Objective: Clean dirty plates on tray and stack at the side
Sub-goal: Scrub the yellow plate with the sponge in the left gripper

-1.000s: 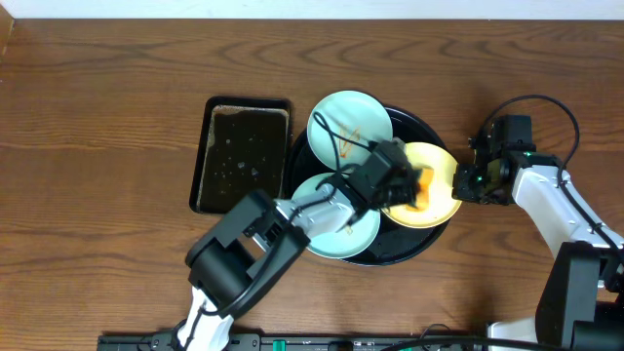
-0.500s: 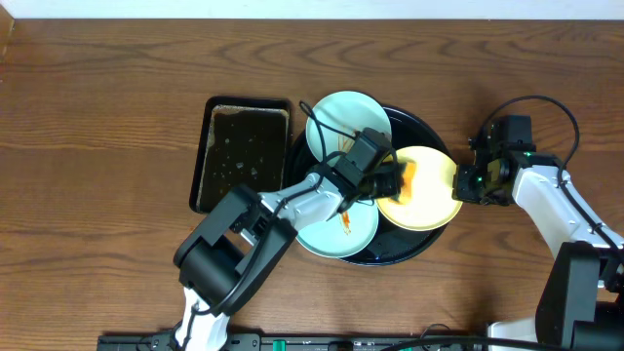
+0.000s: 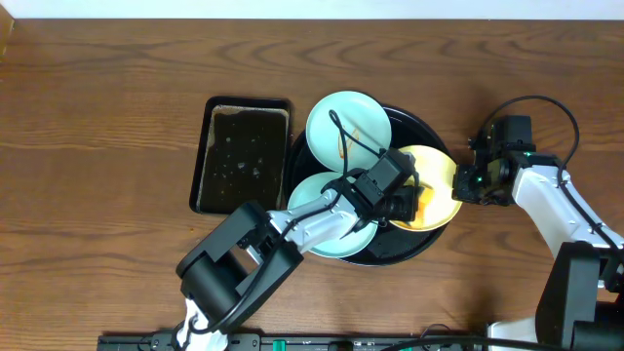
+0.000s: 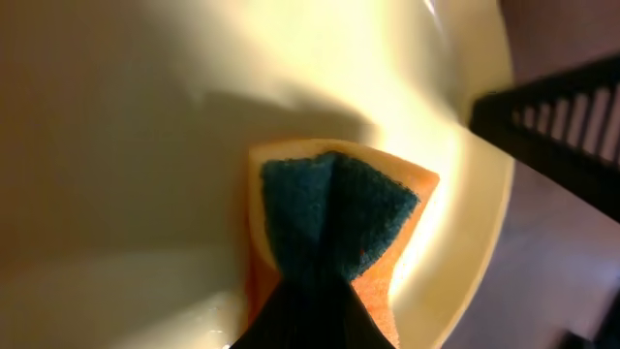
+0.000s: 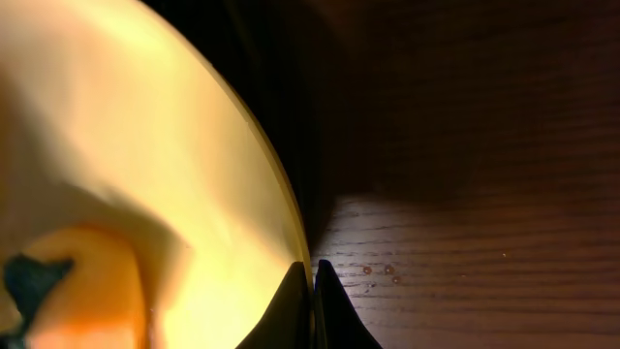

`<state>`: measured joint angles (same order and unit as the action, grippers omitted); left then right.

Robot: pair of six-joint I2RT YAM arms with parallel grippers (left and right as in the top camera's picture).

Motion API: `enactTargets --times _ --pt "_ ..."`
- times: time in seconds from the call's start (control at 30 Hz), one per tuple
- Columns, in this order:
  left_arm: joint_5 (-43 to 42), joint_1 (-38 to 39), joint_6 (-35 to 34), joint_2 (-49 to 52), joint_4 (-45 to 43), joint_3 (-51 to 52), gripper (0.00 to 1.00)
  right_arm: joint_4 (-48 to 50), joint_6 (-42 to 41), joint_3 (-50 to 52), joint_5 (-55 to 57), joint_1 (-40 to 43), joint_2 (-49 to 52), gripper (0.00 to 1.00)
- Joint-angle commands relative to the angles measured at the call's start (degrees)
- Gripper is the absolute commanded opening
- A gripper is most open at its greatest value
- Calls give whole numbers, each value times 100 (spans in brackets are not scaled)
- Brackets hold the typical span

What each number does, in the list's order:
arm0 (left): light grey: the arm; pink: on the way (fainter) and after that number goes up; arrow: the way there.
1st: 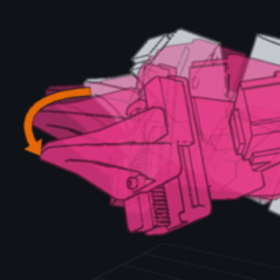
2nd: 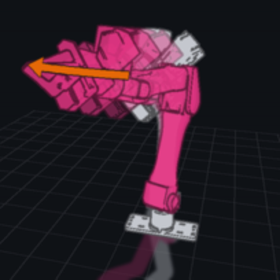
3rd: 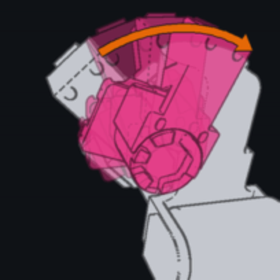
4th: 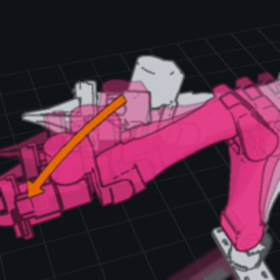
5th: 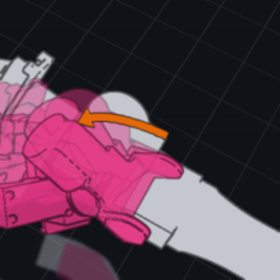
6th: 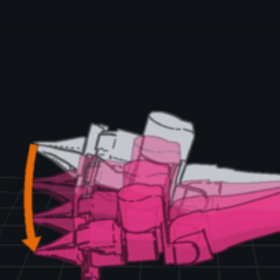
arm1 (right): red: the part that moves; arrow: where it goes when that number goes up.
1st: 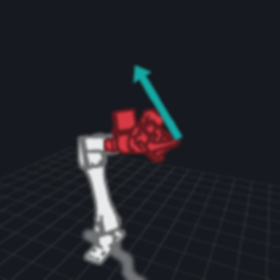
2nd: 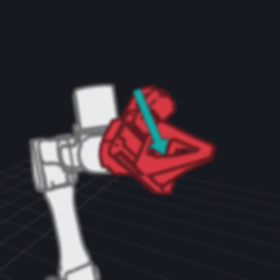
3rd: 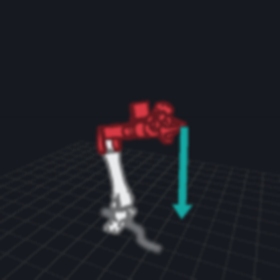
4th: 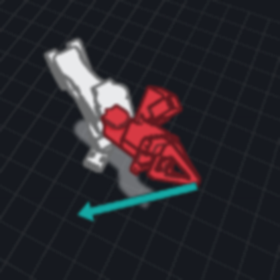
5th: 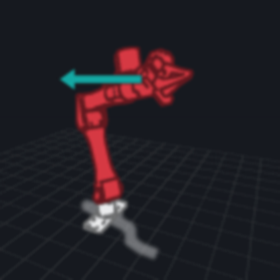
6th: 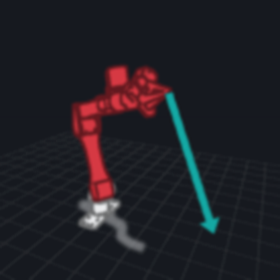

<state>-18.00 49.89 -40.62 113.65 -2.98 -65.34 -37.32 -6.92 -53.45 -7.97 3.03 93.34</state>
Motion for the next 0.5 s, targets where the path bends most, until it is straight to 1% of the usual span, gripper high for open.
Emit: enactTargets --times 0.0,0.03,0.1,0.17,0.3,0.37,0.47 --pt "1213 -63 380 -59 79 -52 7 -15 81 -85 -2 -55 44 1" --pt "1423 -94 533 -59 42 -52 7 -17 81 -85 -2 -55 44 1" --pt "1552 -170 811 -59 -81 -55 8 -17 81 -85 -2 -55 44 1" --pt "1547 -273 1003 -61 -232 -70 7 -13 81 -85 -2 -55 44 1" --pt "1515 -391 1220 -210 -219 -199 7 61 79 -85 0 -55 44 1" --pt "1462 -409 1408 -417 -151 -251 7 133 76 -85 -2 -55 44 1" --pt "1464 -426 1512 -756 -35 -258 7 208 79 -85 -4 -55 44 1"
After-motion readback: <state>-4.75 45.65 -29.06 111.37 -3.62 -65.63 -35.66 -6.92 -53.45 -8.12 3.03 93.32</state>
